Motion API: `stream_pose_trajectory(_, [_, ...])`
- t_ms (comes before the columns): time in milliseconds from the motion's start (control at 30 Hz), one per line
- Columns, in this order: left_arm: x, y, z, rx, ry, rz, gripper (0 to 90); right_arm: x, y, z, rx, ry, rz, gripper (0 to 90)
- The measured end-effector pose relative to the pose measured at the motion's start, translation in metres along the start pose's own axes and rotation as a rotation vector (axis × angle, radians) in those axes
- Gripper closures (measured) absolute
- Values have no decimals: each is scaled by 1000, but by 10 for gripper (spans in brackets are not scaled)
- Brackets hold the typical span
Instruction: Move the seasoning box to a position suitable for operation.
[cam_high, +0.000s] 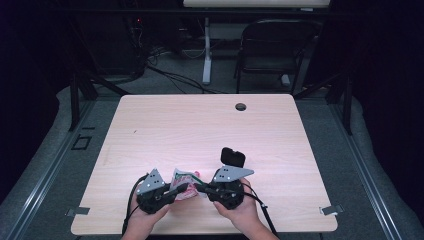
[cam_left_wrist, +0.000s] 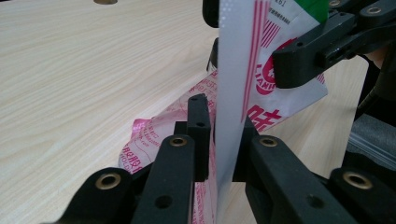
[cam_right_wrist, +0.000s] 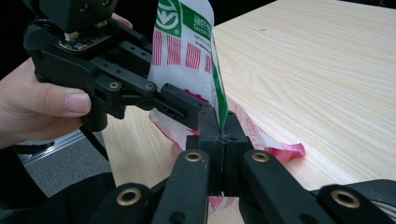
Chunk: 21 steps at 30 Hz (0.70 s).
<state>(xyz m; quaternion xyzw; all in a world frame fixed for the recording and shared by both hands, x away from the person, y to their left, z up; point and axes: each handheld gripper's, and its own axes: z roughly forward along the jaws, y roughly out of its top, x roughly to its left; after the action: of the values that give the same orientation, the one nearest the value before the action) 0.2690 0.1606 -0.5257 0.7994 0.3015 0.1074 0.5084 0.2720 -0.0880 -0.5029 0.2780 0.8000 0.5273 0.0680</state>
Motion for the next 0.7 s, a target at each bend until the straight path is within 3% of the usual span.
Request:
stream_pose_trajectory(200, [1, 0, -2, -5, 10, 1, 772, -2, 2, 0, -9, 2, 7, 900])
stream_pose_trajectory(433, [5, -2, -4, -8, 39, 7, 645, -3, 5, 2, -13, 9, 1, 900])
stream_pose_trajectory(567, [8, -4, -5, -21, 40, -25, 573, -3, 10, 3, -16, 13, -10, 900])
stream_pose_trajectory(700, [11, -6, -6, -10, 48, -25, 550, -4, 13, 4, -20, 16, -14, 900])
